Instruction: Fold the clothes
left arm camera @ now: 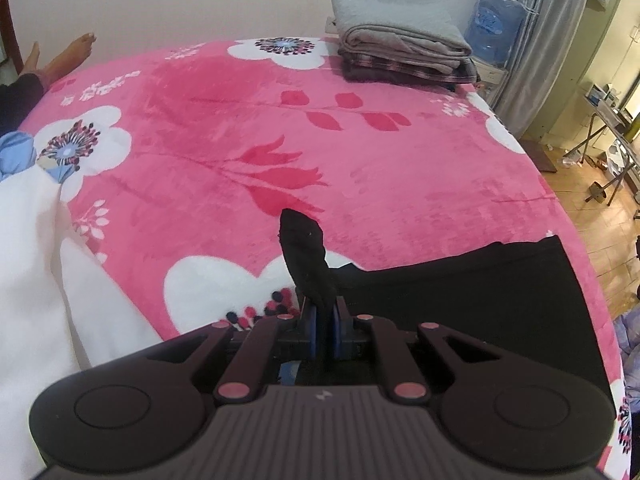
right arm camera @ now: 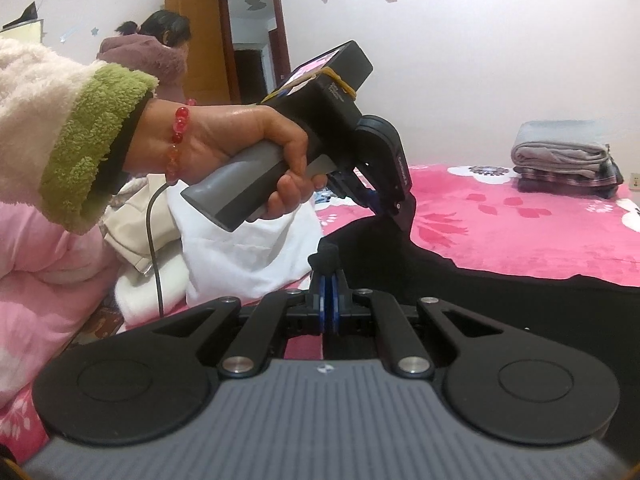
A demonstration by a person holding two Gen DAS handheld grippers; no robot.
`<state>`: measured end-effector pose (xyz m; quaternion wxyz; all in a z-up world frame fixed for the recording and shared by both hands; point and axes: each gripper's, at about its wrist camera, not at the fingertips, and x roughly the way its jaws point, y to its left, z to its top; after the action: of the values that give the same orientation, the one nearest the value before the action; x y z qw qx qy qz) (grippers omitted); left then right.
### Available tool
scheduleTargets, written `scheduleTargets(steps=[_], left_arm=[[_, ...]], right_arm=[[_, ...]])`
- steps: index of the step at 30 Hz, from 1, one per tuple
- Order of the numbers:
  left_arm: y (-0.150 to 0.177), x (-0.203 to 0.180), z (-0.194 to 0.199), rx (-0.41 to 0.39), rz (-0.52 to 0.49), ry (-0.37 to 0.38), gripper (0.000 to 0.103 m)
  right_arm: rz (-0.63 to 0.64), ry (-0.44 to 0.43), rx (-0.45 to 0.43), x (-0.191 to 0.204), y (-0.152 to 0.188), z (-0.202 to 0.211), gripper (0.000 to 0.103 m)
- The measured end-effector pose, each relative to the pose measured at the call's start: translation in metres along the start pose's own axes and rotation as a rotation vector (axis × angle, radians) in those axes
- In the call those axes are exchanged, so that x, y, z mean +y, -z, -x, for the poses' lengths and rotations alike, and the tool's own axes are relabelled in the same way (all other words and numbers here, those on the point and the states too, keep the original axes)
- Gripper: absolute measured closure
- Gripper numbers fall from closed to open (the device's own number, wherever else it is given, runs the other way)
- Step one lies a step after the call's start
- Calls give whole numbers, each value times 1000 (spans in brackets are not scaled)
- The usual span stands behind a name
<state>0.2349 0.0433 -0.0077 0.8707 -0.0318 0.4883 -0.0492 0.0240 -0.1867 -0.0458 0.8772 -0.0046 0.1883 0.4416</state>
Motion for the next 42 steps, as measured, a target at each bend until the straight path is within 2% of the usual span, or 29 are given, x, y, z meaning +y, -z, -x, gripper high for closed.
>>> scheduleTargets(steps=[20, 28, 33, 42], left_arm=[[-9, -76, -6, -3, -93, -5, 95], [-11, -130, -28, 10, -140, 47, 95], [-15, -169, -51, 27, -179, 88, 95], [-25, -221, -85, 62, -178, 166, 95]], right_arm=[[-132, 83, -66, -6, 2, 21, 101], [-218, 157, -70, -12, 11, 27, 101], [-345, 220, -96, -33, 18, 20, 101], [-514, 330, -133, -77, 45, 52, 101]])
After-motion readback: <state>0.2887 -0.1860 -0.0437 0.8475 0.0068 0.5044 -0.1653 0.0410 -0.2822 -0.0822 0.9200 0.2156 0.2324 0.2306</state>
